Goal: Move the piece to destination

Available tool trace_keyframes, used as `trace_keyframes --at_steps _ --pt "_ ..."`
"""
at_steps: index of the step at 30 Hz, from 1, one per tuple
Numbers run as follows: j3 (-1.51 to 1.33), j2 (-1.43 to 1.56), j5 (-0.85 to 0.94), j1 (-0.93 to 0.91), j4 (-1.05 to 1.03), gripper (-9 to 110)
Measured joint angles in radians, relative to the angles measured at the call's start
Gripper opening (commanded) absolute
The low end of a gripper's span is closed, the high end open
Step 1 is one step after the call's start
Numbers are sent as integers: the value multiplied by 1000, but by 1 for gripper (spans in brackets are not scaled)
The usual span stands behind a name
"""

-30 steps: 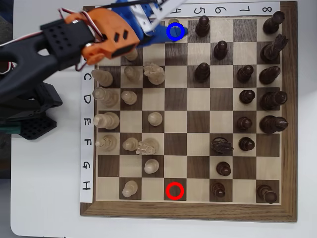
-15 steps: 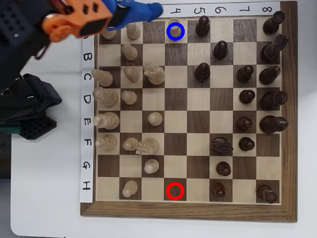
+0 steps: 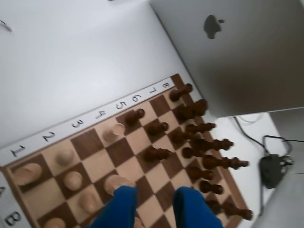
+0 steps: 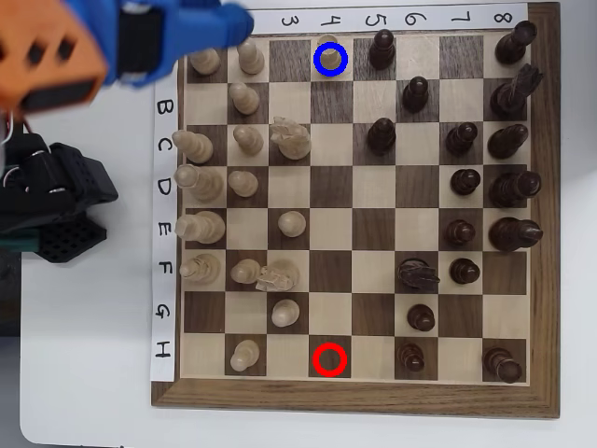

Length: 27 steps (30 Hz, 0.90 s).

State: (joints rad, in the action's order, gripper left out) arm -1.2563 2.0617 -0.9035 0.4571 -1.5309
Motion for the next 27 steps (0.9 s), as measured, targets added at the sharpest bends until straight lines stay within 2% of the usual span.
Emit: trace_keyframes --at_steps 7,13,20,27 --pt "-183 252 476 -341 150 7" --pt "-396 466 765 -695 290 3" --pt "-614 649 927 -1081 397 0" --pt "-793 750 977 -1394 453 0"
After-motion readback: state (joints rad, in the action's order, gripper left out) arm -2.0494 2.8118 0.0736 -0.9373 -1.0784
